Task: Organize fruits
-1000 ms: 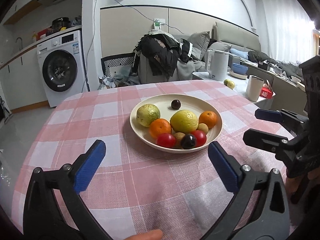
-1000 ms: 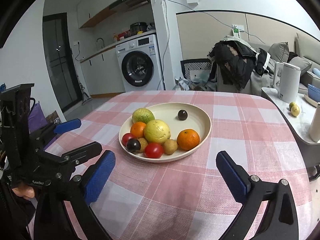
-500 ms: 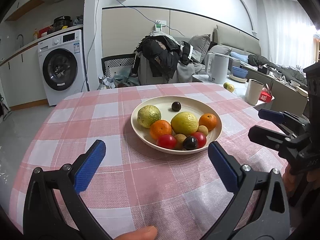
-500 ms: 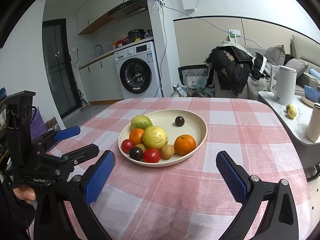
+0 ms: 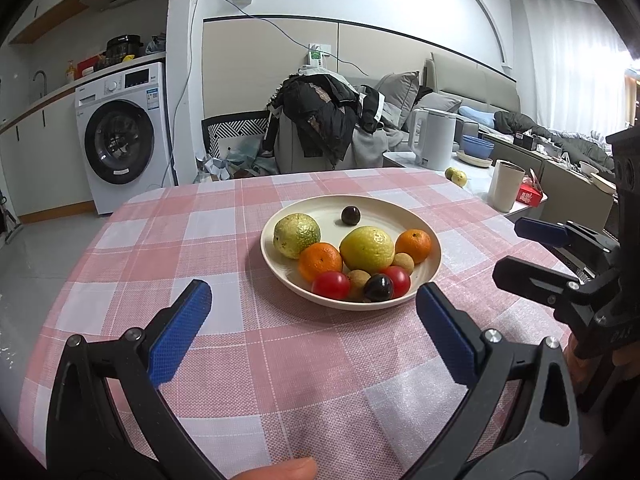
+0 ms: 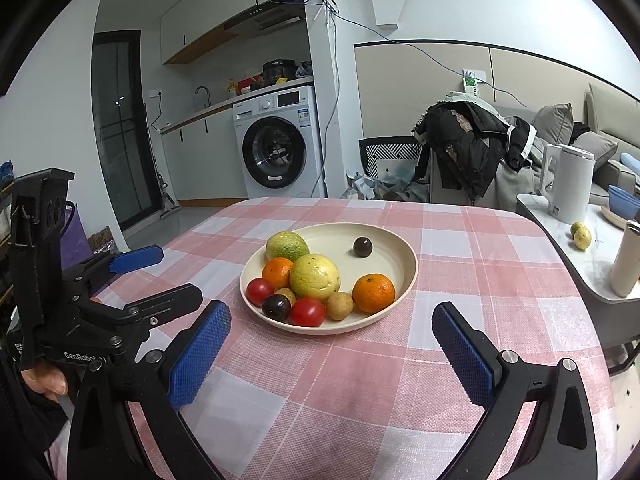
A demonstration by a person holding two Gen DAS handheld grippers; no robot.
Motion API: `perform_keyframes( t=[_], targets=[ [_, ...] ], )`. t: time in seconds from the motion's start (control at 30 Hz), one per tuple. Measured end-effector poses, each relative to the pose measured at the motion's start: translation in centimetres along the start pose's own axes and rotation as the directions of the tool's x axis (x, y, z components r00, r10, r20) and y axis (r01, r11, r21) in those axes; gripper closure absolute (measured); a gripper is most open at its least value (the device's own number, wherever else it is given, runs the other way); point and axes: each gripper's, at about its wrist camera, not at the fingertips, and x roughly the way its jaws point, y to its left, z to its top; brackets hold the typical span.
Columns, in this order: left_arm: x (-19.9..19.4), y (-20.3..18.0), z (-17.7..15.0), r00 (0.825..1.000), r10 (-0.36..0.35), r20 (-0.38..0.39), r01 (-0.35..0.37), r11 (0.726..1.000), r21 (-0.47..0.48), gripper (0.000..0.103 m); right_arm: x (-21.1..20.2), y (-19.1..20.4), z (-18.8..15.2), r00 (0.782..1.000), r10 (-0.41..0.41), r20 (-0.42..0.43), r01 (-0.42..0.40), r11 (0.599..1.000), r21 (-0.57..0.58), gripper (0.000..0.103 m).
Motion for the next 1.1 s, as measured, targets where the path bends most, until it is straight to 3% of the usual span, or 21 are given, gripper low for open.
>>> perform_keyframes(
  t=[1.1],
  targets=[
    [0.06,-0.14,0.03,1.0,-0.001,-0.002,0.001,1.0,-0.005,0.001,0.01,-0.12,0.03,1.0,0.002,0.001,-0.002,1.0,0.004,0.0]
  ],
)
